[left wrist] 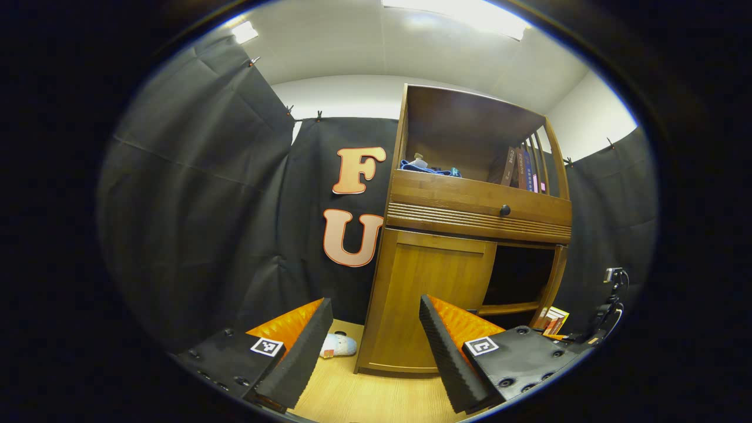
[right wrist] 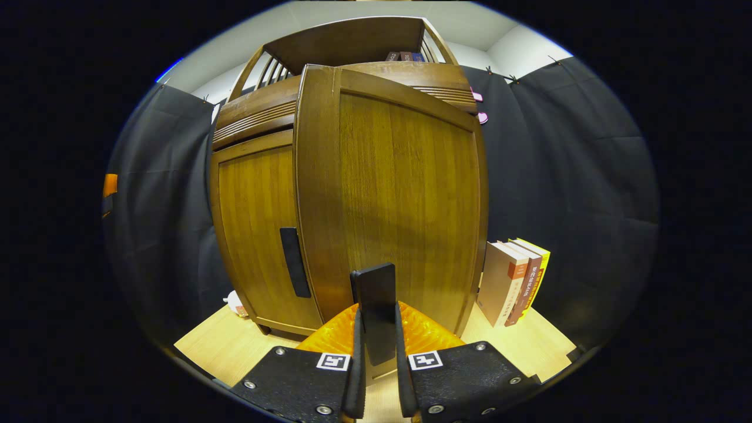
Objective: Open the right door of the double-door shoe cabinet with the right hand, and open the left door with the left hand.
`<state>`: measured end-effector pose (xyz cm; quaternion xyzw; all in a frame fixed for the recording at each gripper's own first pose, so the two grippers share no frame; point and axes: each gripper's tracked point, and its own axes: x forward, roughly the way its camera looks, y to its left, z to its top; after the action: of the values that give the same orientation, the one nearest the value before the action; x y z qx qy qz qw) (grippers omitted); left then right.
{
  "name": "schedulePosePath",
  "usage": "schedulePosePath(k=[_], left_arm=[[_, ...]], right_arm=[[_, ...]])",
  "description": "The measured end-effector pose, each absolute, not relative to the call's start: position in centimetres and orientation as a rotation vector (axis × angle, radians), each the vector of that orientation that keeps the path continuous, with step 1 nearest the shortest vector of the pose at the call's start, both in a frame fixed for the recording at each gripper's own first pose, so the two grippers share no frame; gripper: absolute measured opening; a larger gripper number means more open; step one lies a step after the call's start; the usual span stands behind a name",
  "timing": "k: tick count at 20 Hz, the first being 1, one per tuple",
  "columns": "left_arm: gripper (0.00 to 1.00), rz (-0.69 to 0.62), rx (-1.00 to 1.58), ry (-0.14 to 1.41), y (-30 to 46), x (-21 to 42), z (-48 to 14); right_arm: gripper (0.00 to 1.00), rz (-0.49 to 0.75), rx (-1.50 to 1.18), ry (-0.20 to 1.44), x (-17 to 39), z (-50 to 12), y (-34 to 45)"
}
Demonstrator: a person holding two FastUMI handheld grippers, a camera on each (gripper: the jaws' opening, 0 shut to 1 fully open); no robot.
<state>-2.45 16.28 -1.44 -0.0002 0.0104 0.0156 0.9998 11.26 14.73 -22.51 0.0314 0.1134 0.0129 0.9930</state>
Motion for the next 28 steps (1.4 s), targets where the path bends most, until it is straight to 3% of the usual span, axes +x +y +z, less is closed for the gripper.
schedulePosePath(k=[3, 5, 12, 21, 22, 23, 25, 26, 27, 28], left_arm=[[0.94, 0.019, -0.002, 0.031, 15.2, -1.4, -2.0], [0.94, 0.01, -0.001, 0.031, 14.5, -0.9, -2.2], [0.99, -0.046, -0.018, 0.045, 11.3, 0.0, -3.1], [0.99, -0.074, -0.017, 0.055, 8.2, 0.4, -3.6], [0.99, -0.073, -0.013, 0.052, 8.0, 0.4, -3.6], [0.99, -0.07, -0.008, 0.049, 7.8, 0.3, -3.5], [0.99, -0.068, -0.002, 0.048, 7.1, 0.4, -3.5], [0.99, -0.068, -0.001, 0.049, 6.7, 0.5, -3.5], [0.99, -0.065, 0.001, 0.049, 6.4, 0.4, -3.5], [0.99, -0.058, 0.003, 0.047, 6.3, 0.3, -3.5]], right_arm=[[0.26, 0.006, 0.063, 0.238, 10.1, -22.4, 13.9], [0.18, -0.012, 0.059, 0.239, 9.2, -22.3, 13.0], [0.09, -0.071, 0.067, 0.255, 6.5, -22.0, 9.1], [0.08, -0.111, 0.052, 0.259, 4.5, -21.6, 3.9], [0.03, -0.122, 0.054, 0.253, 4.3, -21.5, 3.0], [0.08, -0.125, 0.055, 0.252, 4.2, -21.5, 2.3], [0.02, -0.119, 0.054, 0.252, 4.0, -21.6, 0.9], [0.07, -0.112, 0.044, 0.253, 3.9, -21.5, 0.5], [0.02, -0.104, 0.029, 0.252, 3.8, -21.5, 0.0], [0.07, -0.097, 0.019, 0.249, 3.8, -21.4, -0.5]])
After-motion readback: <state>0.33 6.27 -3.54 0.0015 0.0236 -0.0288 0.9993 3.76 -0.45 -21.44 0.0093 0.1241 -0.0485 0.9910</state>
